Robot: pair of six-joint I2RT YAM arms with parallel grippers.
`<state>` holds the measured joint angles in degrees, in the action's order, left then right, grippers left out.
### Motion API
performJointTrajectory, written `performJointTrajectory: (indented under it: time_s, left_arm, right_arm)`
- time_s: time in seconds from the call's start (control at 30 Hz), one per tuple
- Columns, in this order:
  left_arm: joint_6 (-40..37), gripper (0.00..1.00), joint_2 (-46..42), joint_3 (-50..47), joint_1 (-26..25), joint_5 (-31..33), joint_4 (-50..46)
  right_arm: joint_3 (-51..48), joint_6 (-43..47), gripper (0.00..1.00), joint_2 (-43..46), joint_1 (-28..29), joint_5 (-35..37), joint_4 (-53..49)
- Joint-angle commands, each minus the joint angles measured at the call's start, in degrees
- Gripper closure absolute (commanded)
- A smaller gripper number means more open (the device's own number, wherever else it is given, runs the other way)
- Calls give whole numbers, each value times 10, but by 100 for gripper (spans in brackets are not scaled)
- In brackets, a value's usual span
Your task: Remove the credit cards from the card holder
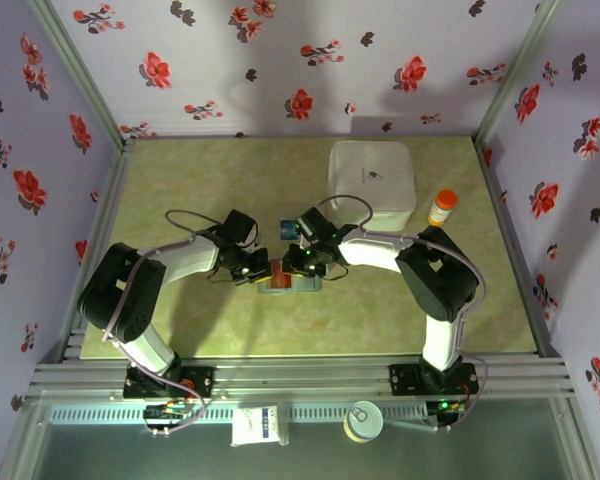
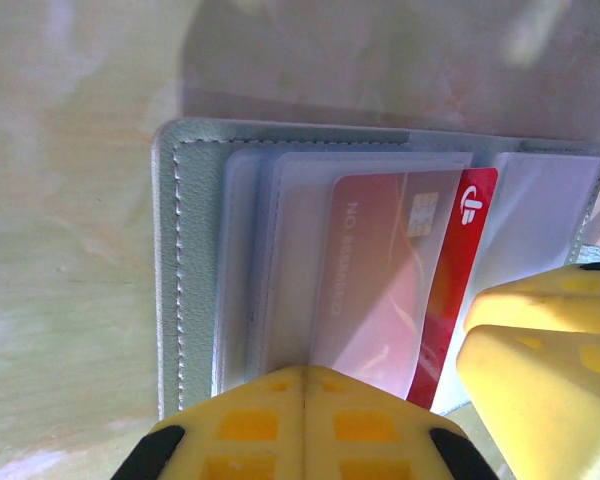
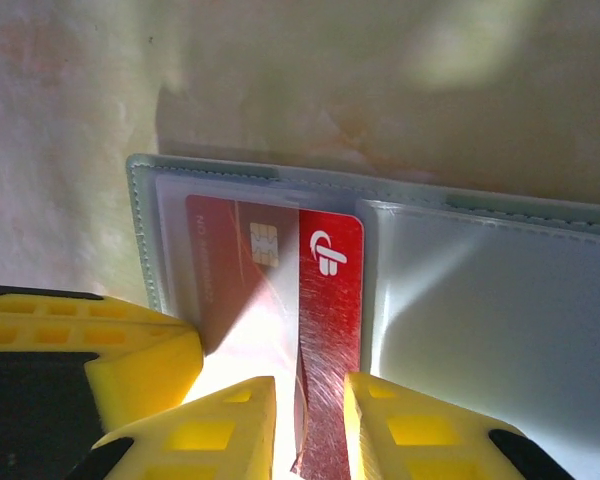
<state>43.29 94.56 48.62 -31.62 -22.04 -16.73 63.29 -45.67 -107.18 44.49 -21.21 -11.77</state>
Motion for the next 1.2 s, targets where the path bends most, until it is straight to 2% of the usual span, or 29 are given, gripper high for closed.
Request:
performJointTrajectory:
  time_s: [0.0,0.83,1.17]
  left_arm:
    - [-9,100,12,7,-2,13,-20]
    - [-9,100,11,6,0,15,-23]
    - [-9,100,14,7,0,14,-22]
  right_arm:
    - [-7,-11,74,-16,-5,-7,6]
    - [-19,-13,74,-4,-8,3,11]
    - [-48,-59,77,3,-13,-50,100]
